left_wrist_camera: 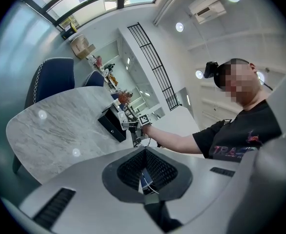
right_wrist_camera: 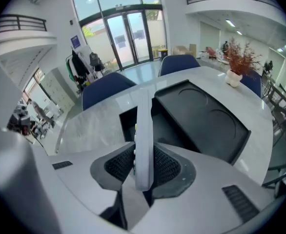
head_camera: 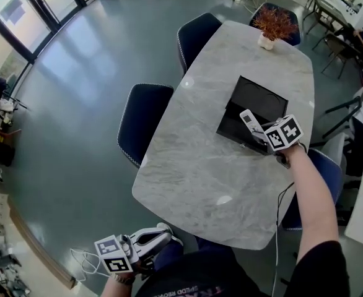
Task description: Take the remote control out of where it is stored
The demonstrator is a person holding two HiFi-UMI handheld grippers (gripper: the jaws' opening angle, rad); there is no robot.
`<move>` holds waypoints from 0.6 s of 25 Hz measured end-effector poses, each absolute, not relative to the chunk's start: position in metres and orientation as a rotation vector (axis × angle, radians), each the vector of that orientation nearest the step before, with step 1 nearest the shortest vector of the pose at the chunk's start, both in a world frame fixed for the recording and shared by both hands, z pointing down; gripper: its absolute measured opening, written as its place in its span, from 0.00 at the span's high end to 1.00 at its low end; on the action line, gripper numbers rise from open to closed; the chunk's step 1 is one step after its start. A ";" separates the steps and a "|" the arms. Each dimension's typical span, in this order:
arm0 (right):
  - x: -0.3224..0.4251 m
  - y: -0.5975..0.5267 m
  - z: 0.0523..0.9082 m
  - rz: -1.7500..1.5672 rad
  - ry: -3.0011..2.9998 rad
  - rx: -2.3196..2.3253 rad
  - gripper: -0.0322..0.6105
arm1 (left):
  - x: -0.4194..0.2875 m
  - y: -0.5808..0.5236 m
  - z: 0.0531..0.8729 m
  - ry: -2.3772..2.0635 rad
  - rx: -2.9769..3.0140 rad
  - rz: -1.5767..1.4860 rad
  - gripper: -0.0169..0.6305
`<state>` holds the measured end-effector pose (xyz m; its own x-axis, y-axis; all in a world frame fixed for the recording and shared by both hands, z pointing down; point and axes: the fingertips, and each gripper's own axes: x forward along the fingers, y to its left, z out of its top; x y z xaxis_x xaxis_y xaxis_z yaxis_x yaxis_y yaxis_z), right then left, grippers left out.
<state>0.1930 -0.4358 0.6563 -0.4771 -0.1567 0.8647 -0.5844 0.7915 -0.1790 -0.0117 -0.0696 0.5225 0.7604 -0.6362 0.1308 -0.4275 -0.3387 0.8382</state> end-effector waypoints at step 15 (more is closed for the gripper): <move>0.171 -0.291 0.510 1.441 -2.689 0.945 0.77 | -0.024 -0.055 0.495 -0.560 2.126 -0.237 0.97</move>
<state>0.1705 -0.2911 0.5105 -0.8237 -0.5214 0.2229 -0.4744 0.4182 -0.7746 -0.0245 -0.0549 0.4955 0.8790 -0.4752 0.0386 -0.3033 -0.4948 0.8144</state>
